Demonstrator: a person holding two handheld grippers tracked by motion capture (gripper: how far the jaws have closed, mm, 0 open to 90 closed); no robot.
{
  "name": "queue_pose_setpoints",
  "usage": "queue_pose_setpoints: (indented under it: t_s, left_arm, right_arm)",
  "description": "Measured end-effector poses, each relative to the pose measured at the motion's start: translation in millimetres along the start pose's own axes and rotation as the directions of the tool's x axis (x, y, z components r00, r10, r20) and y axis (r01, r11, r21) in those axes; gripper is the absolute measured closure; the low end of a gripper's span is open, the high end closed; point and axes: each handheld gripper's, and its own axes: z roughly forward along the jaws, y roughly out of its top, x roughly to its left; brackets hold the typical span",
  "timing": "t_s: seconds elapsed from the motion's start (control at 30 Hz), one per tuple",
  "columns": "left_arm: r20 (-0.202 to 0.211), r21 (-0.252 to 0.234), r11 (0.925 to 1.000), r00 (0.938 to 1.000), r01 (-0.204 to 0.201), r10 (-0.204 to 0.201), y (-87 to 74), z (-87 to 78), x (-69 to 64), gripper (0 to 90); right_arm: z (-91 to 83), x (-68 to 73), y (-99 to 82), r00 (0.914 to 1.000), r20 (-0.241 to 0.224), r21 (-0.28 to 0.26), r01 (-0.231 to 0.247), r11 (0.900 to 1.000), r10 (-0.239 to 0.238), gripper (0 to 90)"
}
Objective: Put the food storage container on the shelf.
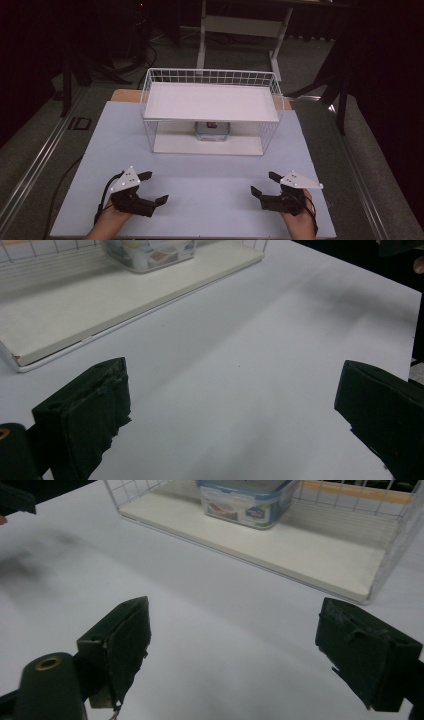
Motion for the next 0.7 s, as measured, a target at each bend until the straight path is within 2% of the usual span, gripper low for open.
queue_pose_setpoints:
  t_s: [0.07, 0.17, 0.23, 0.33, 0.47, 0.7]
  left_arm:
    - [-0.009, -0.009, 1.0, 1.0, 0.001, -0.001, -0.6, -1.7, 1.5, 2.4]
    - [-0.021, -0.015, 0.9999, 0.9998, -0.002, 0.002, -1.0, -3.2, 3.0, 2.4]
    - [-0.026, -0.03, 0.9995, 0.9997, -0.006, 0.005, -0.5, -5.8, 4.4, 2.4]
    - [-0.032, -0.057, 0.9984, 0.9995, -0.007, 0.005, 1.7, -9.4, 4.6, 2.4]
    - [-0.042, -0.049, 0.9985, 0.9989, -0.022, 0.02, 2.0, -9.0, 4.6, 2.4]
    - [-0.026, -0.036, 0.9988, 0.9992, -0.031, 0.031, 0.5, -3.6, 1.4, 2.4]
  right_arm:
    - [-0.3, -2.9, -2.8, 1.0, -0.003, -0.01, 0.002, 1.0, -0.002, 14.3]
    - [0.5, -4.4, -5.7, 0.9998, 0.005, 0.003, 0.021, 0.9998, -0.021, 14.3]
    - [2.0, -7.5, -8.1, 0.9997, -0.007, 0.002, 0.022, 0.9998, -0.022, 14.3]
    - [3.1, -9.4, -8.3, 0.9993, -0.001, -0.006, 0.039, 0.9992, -0.039, 14.3]
    - [6.9, -11.3, -9.3, 0.999, -0.013, -0.005, 0.042, 0.9991, -0.042, 14.4]
    - [11.2, -12.4, -9.3, 0.9987, -0.039, 0.007, 0.034, 0.9994, -0.034, 14.4]
